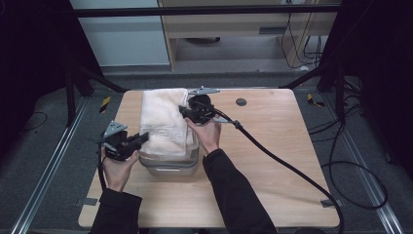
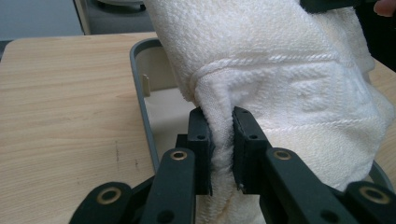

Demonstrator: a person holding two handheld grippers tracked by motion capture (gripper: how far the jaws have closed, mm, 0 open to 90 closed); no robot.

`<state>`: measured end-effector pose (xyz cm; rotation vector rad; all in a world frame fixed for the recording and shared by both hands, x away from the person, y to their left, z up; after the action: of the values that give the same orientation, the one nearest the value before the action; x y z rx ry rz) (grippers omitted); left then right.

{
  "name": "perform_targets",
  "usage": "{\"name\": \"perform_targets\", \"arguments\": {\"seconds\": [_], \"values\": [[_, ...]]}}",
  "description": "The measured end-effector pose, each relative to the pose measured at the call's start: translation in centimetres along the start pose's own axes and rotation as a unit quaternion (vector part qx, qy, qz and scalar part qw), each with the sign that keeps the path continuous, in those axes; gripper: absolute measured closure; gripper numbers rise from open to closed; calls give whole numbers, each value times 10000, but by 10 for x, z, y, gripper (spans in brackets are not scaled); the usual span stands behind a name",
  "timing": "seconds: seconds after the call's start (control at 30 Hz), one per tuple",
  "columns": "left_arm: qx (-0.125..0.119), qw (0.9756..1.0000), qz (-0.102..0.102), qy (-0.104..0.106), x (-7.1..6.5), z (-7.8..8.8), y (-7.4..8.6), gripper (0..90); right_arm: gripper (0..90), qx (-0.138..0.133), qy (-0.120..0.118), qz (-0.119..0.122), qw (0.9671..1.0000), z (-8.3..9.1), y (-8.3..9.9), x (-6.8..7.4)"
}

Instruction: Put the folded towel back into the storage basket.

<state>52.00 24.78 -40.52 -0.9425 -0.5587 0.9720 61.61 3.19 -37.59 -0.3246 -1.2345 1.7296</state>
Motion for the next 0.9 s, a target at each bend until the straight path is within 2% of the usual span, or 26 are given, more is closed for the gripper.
{"name": "perform_targets", "arguments": {"seconds": [0.53, 0.9], "values": [[392, 9992, -11, -65, 4, -15, 14, 785, 664, 242, 114, -53, 9996, -17, 20, -6], [729, 9971, -156, -121, -2, -31, 26, 785, 663, 414, 203, -126, 9989, -26, 37, -17]]}}
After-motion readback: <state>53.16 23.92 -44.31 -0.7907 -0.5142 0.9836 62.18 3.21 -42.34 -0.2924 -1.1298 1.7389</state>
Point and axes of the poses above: each handheld gripper's, and its own axes: z roughly backward along the jaws, y roughly out of its underside, x roughly to its left, the point moved 4 cm from there along -z, roughly forward along the jaws, and after that the axes turned 9 degrees about -z, right-handed, at the moved point
